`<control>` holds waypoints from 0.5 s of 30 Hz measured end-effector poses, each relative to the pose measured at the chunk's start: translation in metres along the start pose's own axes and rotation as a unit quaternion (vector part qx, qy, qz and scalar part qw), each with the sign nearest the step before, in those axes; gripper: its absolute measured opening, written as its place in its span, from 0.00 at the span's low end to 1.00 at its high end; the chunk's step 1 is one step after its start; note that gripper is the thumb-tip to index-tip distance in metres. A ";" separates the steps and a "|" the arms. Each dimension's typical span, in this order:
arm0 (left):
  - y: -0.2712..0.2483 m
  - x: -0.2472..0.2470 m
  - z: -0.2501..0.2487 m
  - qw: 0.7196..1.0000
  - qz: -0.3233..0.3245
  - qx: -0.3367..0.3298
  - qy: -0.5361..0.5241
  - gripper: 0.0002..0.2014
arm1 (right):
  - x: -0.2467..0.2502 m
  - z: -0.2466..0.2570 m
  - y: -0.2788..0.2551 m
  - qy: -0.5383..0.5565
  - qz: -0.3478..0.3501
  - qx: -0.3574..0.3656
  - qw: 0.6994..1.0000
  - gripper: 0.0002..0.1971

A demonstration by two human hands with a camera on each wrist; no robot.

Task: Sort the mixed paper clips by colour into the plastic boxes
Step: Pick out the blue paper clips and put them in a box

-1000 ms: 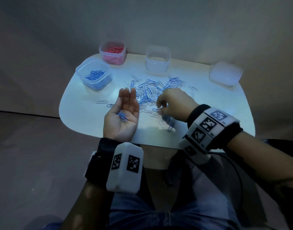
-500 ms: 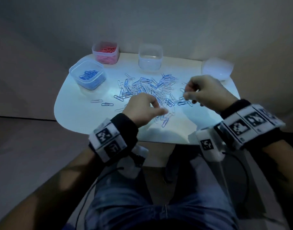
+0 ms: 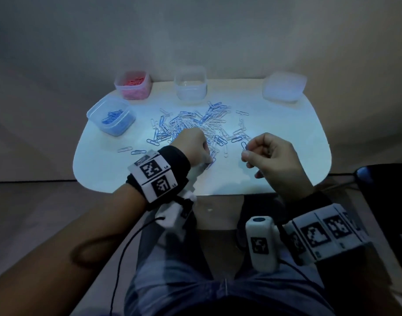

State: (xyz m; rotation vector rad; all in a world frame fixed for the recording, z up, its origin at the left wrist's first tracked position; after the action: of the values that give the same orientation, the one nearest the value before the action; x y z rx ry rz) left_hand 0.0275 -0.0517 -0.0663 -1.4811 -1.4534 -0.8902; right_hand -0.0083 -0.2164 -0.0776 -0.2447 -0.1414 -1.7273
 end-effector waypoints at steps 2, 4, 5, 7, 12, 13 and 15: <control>0.002 0.001 0.001 1.000 0.010 -0.001 -0.006 0.01 | -0.001 -0.001 -0.002 0.011 -0.008 0.000 1.000 0.10; 0.005 0.002 0.004 1.000 0.013 0.005 -0.021 0.03 | 0.002 -0.002 -0.003 0.024 -0.015 -0.006 1.000 0.10; 0.006 0.002 0.007 0.999 0.013 0.012 -0.029 0.04 | 0.004 -0.003 -0.004 0.027 -0.015 -0.010 0.999 0.10; 0.007 0.003 0.010 0.999 0.013 0.024 -0.048 0.06 | 0.006 -0.006 -0.004 0.028 -0.015 -0.016 0.999 0.09; 0.005 0.013 0.015 0.991 0.033 0.053 -0.120 0.07 | 0.009 -0.009 -0.004 0.028 -0.020 -0.031 0.999 0.10; 0.005 0.016 0.016 0.987 0.048 0.064 -0.143 0.07 | 0.008 -0.010 -0.004 0.030 -0.019 -0.036 0.999 0.10; 0.004 0.020 0.017 0.973 0.081 0.084 -0.197 0.06 | 0.002 -0.010 -0.005 0.042 -0.011 -0.050 0.998 0.09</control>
State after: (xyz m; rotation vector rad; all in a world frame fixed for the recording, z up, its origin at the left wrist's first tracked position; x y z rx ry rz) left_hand 0.0313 -0.0281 -0.0547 -1.6811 -1.6141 -0.3732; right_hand -0.0148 -0.2199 -0.0861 -0.2428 0.0039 -1.7660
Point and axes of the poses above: each hand's wrist, its own y-axis towards the middle knuckle, its own x-axis out of the back of the hand, z = x × y, the point moved 3 cm from there along y, towards the middle knuckle, and after that the axes turned 14 degrees about -z, right-handed, at the moved point
